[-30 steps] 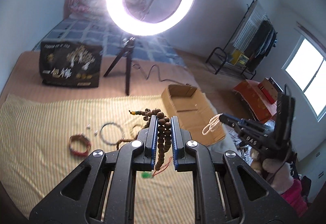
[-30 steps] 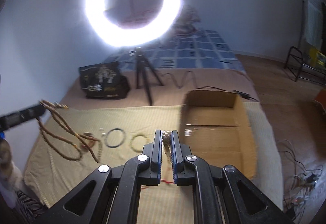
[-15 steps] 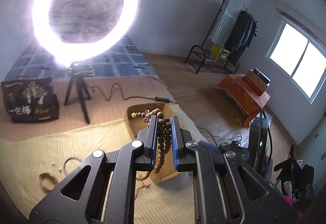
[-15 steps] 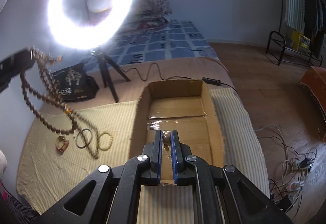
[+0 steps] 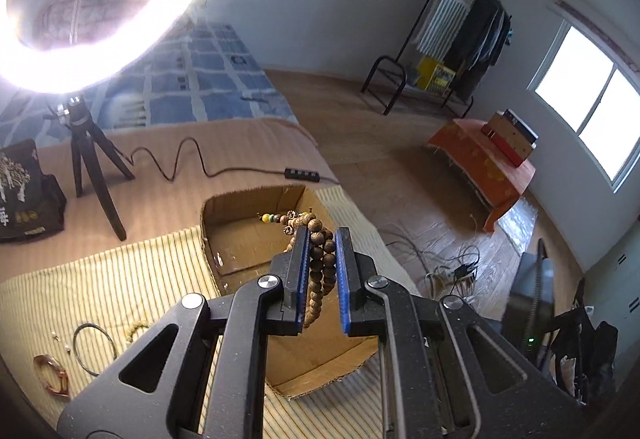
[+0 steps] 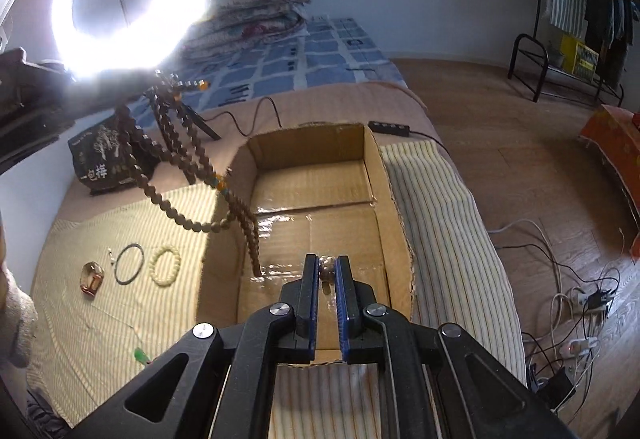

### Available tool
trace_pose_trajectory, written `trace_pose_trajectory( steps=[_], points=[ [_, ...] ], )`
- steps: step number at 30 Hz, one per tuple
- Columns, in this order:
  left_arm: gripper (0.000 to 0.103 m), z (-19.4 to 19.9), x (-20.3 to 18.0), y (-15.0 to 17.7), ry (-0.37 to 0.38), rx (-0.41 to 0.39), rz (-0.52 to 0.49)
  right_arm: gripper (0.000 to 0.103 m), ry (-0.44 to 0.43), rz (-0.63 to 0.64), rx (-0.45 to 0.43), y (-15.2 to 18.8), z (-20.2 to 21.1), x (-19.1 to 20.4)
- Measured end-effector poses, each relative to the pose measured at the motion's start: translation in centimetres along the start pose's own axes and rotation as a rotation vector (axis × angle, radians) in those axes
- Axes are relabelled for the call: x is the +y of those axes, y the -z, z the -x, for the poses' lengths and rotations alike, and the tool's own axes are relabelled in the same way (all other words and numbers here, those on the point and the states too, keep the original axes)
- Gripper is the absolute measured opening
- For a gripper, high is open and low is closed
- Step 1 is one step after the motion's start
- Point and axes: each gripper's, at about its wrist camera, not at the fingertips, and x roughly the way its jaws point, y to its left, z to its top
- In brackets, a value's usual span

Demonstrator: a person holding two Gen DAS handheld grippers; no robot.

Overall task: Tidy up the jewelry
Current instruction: 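Carry the beads with the left tool while the right carries the pearls, both releasing into the cardboard box, then move the left tool to the leather watch while the right moves to the jade pendant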

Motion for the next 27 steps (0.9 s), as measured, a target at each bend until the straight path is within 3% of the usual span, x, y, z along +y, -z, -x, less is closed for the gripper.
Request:
trace_pose_trajectory(
  steps=[10,11,13,16,18,19,27],
  points=[
    [0.010,-1.9,0.4,0.9,-0.037,0.042,-0.003,0.007,0.000,-0.016,0.027,0.5,-0.6,-0.7],
    [0.010,-1.9,0.4,0.9,-0.039,0.045,-0.006,0.010,-0.001,-0.012,0.025,0.6,-0.6,-0.6],
    [0.010,-1.6,0.5,0.9,-0.048,0.046,-0.010,0.034,0.005,-0.001,0.019,0.5,-0.5,-0.3],
    [0.014,-1.0,0.5,0.8,-0.059,0.051,-0.017,0.038,0.012,0.019,0.009,0.5,-0.1,0.1],
    [0.026,-0.4,0.6,1.0,-0.066,0.044,-0.018,0.047,0.015,0.025,0.002,0.5,0.1,0.3],
    [0.026,-0.1,0.6,1.1,-0.070,0.040,-0.021,0.053,0.019,0.028,-0.004,0.5,0.2,0.5],
    [0.026,3.8,2.8,1.7,-0.117,-0.004,-0.020,0.067,0.012,0.056,-0.045,0.6,1.8,2.0]
  ],
)
